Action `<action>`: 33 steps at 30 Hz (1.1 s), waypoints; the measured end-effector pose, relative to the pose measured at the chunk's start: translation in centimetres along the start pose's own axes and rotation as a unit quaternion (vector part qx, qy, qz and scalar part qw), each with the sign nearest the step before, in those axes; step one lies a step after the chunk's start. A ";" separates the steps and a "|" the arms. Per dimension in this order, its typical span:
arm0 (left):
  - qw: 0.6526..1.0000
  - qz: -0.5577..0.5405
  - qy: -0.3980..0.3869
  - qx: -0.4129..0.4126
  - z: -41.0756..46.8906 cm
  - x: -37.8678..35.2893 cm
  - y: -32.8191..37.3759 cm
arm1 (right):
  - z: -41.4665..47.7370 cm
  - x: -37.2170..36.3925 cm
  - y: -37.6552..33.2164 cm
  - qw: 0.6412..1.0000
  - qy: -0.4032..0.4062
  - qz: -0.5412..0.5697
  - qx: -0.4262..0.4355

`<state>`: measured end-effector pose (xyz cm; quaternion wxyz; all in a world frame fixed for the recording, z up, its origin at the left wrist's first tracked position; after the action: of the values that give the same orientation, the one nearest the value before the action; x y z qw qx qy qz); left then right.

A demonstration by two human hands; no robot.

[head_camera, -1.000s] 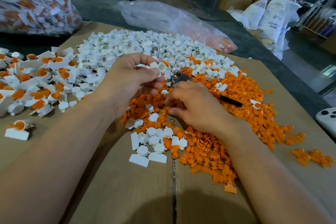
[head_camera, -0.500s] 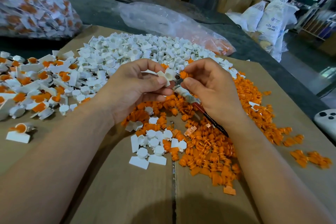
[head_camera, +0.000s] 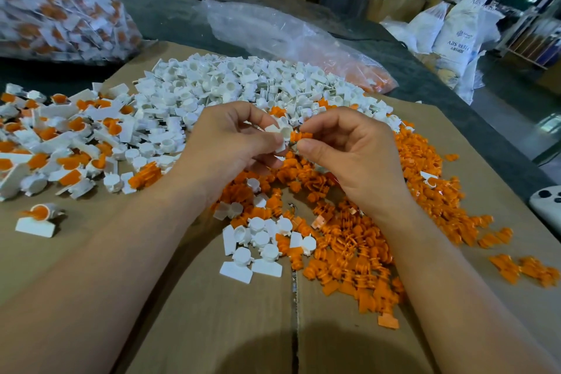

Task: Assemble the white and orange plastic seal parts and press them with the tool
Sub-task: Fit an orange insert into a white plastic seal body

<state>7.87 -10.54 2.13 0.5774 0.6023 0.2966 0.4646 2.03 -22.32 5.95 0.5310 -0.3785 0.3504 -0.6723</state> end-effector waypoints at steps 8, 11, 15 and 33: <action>0.998 0.047 0.001 -0.035 -0.3 -0.5 0.7 | -0.2 0.4 0.1 0.999 0.035 -0.039 -0.006; 0.998 0.050 0.021 -0.040 -0.2 -0.1 0.7 | -0.3 0.6 0.0 0.997 0.043 -0.057 0.000; 0.997 0.053 0.037 -0.047 -0.4 0.2 0.7 | -0.3 0.5 -0.2 0.996 0.047 -0.073 0.013; 0.995 0.073 0.050 -0.053 -0.5 0.4 0.9 | -0.3 -0.2 -0.4 0.992 0.008 -0.120 0.044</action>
<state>7.40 -10.15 3.05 0.5575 0.5673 0.2550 0.5499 1.63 -22.00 6.13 0.4596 -0.3885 0.2765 -0.7493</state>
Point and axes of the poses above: each hand's wrist, its own z-axis towards the middle knuckle, its own x-axis out of the back of the hand, y = z × x, the point moved 9 cm from there along z, towards the middle knuckle, and after that the axes turned 15 degrees about z, right-handed, at the moved point
